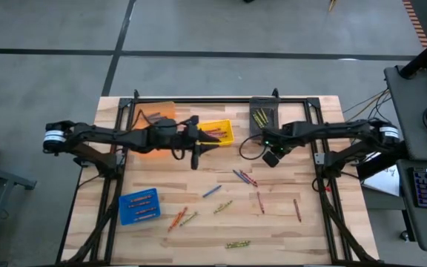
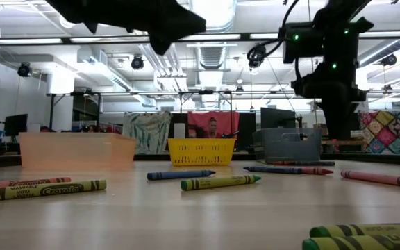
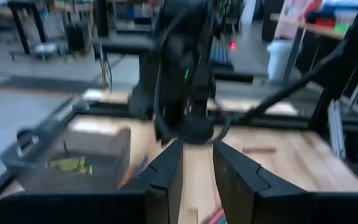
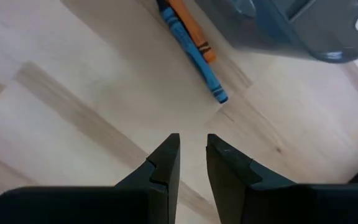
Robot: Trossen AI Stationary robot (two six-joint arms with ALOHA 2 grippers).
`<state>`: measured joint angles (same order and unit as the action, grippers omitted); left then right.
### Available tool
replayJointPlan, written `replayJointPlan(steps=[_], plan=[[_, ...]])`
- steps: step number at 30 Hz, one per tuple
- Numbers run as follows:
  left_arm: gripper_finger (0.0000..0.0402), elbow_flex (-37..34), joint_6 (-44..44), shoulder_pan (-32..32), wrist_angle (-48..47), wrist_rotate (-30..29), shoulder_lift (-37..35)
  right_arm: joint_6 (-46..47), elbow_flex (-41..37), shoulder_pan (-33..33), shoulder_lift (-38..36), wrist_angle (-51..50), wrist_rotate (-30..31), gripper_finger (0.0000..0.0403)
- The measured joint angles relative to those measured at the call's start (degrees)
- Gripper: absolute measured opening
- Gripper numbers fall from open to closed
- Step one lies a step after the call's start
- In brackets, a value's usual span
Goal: Sort crayons
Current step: Put the blue crayon into the orange bin
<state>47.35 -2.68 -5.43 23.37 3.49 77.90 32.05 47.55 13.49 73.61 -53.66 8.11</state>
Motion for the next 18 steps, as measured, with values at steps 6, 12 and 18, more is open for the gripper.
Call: replayJointPlan(steps=[6,12,18], plan=[[0.0071,-1.7,0.5,0.0,1.8,-0.1,-4.3,-2.0,0.0,1.3,4.4,1.3,0.0,0.0068],[0.0071,-2.2,0.6,0.0,1.7,-0.5,-5.4,-3.7,0.0,1.9,7.7,3.7,0.0,0.0078],[0.0071,-2.2,1.2,0.0,1.7,-1.5,-4.6,-5.9,0.0,2.3,9.2,3.8,3.0,0.0116]])
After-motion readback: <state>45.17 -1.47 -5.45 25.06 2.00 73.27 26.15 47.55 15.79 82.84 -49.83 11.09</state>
